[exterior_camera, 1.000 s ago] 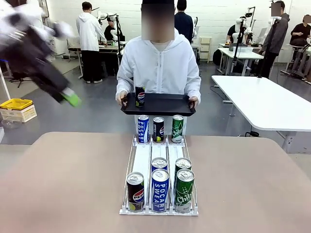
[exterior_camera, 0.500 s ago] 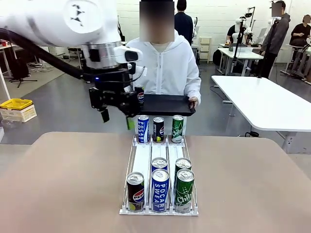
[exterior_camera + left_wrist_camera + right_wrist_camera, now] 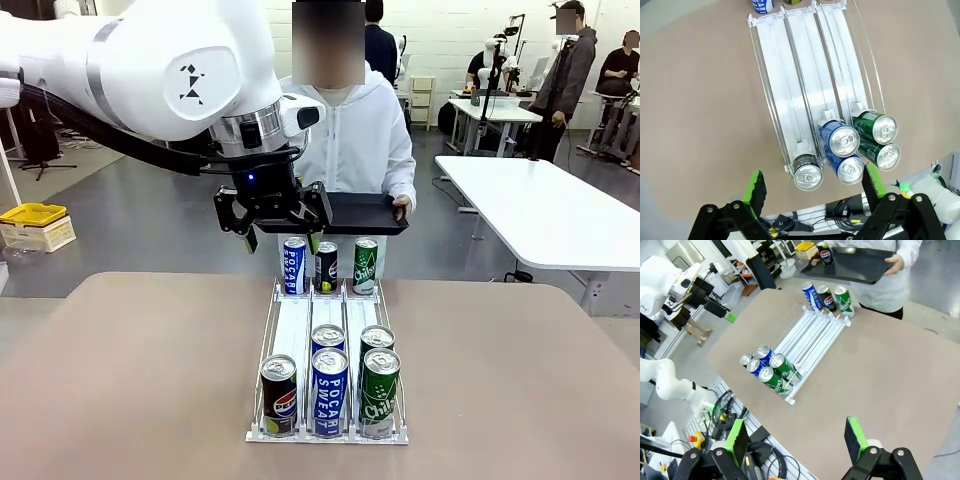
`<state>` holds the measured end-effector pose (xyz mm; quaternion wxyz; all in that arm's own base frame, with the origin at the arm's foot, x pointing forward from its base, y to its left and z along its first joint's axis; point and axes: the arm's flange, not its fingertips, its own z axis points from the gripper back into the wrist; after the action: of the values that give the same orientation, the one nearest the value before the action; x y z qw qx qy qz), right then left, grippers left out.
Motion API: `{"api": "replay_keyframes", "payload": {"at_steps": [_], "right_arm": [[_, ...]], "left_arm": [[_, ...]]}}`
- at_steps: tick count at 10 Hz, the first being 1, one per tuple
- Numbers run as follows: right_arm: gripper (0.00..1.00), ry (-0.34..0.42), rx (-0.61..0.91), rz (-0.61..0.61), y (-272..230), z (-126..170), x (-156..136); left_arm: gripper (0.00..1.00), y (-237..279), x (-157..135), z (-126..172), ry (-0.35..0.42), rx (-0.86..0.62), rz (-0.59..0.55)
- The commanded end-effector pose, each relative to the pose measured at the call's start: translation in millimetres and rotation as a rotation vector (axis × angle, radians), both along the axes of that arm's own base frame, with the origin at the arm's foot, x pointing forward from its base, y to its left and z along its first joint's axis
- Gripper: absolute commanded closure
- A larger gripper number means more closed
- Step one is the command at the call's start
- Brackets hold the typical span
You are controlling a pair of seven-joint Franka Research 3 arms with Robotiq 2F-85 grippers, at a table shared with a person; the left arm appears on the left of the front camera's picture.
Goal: Retrieve and hand over the desired beverage to the person.
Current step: Pick up another can of the same type that the person held from the Automatic Can Dispenser.
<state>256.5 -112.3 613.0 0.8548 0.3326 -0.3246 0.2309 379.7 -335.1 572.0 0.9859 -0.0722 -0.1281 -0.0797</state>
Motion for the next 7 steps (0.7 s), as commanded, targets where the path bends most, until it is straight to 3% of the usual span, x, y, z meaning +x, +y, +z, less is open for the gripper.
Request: {"api": "replay_keyframes", "payload": {"at_steps": [1, 5, 7], "right_arm": [[0.00, -0.017, 0.023, 0.019, 1.1, -0.9, 1.0], [0.00, -0.017, 0.023, 0.019, 1.1, -0.9, 1.0], [0.00, -0.017, 0.023, 0.019, 1.1, -0.9, 1.0]], "left_arm": [[0.00, 1.0, 3.4, 5.4, 0.046, -0.016, -0.021], [0.00, -0.3, 3.6, 1.9, 0.021, 0.000, -0.001], [0.00, -44.2, -33.5, -28.0, -0.017, 0.125, 0.023]]}}
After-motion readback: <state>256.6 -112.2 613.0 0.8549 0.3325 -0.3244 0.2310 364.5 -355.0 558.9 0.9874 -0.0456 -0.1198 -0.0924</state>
